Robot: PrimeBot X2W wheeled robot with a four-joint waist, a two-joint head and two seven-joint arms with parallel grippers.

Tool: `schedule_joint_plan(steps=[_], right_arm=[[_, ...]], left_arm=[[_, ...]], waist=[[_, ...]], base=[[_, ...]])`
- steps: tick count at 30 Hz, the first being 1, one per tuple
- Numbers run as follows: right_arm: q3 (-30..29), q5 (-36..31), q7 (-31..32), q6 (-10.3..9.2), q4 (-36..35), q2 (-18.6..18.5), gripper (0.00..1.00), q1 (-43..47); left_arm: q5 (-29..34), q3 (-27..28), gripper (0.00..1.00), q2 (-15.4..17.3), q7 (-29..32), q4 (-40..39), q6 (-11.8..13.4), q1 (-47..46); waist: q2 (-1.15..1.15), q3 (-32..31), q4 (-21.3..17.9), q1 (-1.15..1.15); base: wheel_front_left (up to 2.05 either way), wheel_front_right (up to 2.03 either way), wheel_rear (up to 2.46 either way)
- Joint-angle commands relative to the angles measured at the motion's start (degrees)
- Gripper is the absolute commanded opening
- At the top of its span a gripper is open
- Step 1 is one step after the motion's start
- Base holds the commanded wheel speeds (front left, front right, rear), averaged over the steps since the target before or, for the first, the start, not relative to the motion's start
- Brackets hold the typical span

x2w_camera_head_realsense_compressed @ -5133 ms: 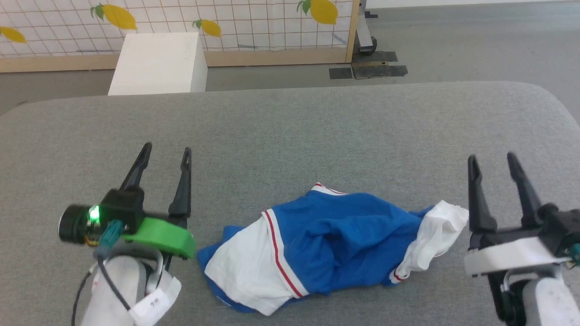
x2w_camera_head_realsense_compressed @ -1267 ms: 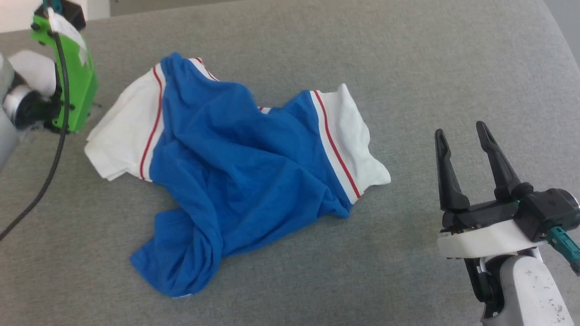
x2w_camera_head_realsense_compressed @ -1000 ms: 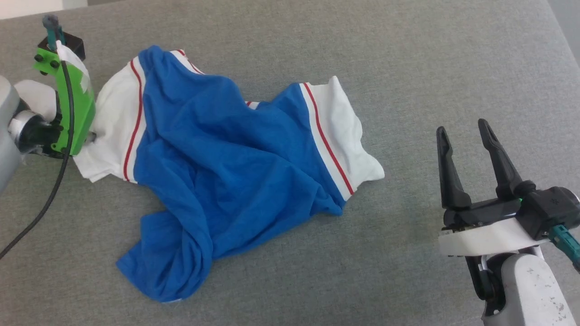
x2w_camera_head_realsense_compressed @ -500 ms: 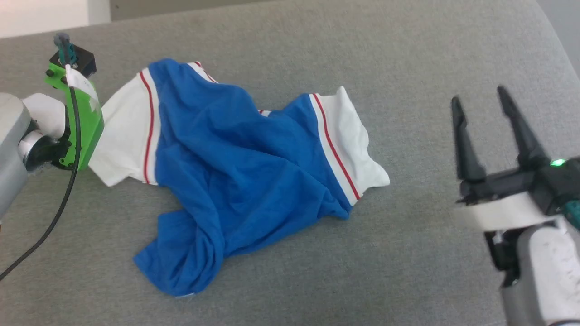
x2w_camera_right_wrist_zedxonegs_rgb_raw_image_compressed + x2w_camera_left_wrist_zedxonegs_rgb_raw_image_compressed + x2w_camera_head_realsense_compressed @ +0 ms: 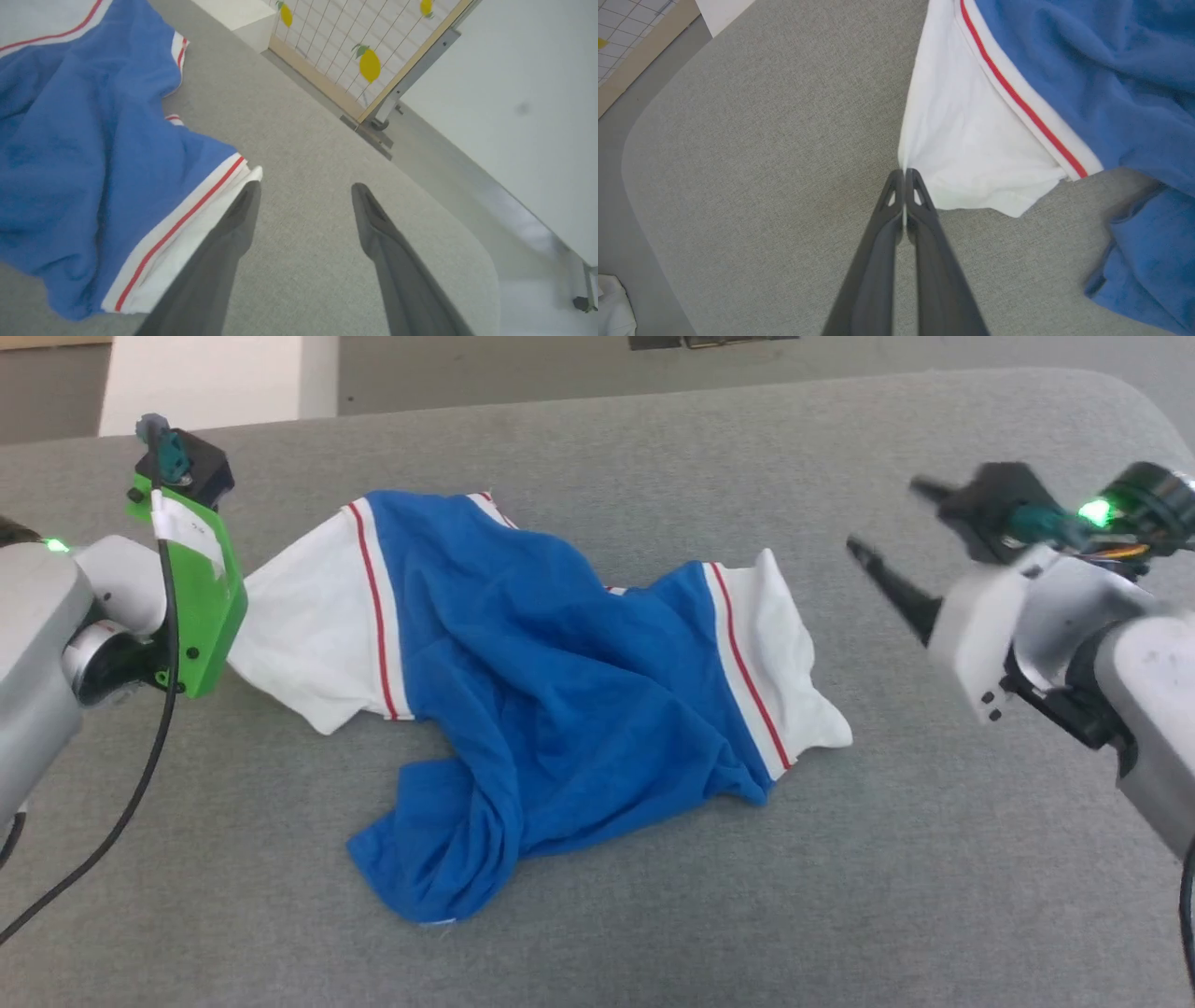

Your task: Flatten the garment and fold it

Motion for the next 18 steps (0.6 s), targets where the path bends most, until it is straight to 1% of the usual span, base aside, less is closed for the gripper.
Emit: schedule_joint_plan(steps=[1,3,5,7,9,12,16,18], right_arm=[[3.5,4.8,4.7,-0.09,0.7,-0.7,1.00,-2.3],[9.9,13.0,13.5,-0.09,1.1,-2.9,1.00,-6.8],[13.5,18.3,18.7,-0.09,1.9,-4.1,1.00,-10.5],[16.0,21.9,22.3,-0.09,3.6,-4.4,1.00,-13.2],[18.2,24.2,24.8,-0.09,5.9,-4.4,1.00,-15.3],[19.9,26.6,25.7,-0.09,9.8,-3.2,1.00,-17.4],[21.3,28.0,23.8,-0.09,15.4,-0.8,1.00,-18.7],[22.9,28.0,22.8,-0.09,17.9,0.2,1.00,-18.8]], left_arm=[[0.0,0.0,0.00,-0.3,-0.3,-0.1,0.0,0.6],[0.2,0.0,0.00,-1.0,-0.6,-0.4,0.0,0.2],[0.4,-0.1,0.00,-1.7,-0.7,-0.7,0.0,-0.3],[0.6,-0.1,0.00,-2.4,-1.0,-0.8,0.0,-1.0],[0.8,-0.1,0.00,-3.1,-1.2,-1.0,0.0,-1.7],[1.1,-0.2,0.00,-4.0,-1.5,-1.2,0.0,-2.9],[1.5,-0.3,0.00,-5.2,-2.1,-1.5,0.0,-4.6],[1.6,-0.4,0.00,-5.6,-2.4,-1.6,0.0,-5.4]], waist=[[0.00,0.1,1.0,0.00],[0.00,0.6,1.9,0.00],[0.00,1.5,2.8,0.00],[0.00,2.3,3.6,0.00],[0.00,3.4,4.5,0.00],[0.00,5.0,5.7,0.00],[0.00,7.4,7.3,0.00],[0.00,8.7,8.1,0.00]], base=[[0.00,0.00,0.00],[0.00,0.00,0.00],[0.00,0.00,0.00],[0.00,0.00,0.00],[0.00,0.00,0.00],[0.00,0.00,0.00],[0.00,0.00,0.00],[0.00,0.00,0.00]])
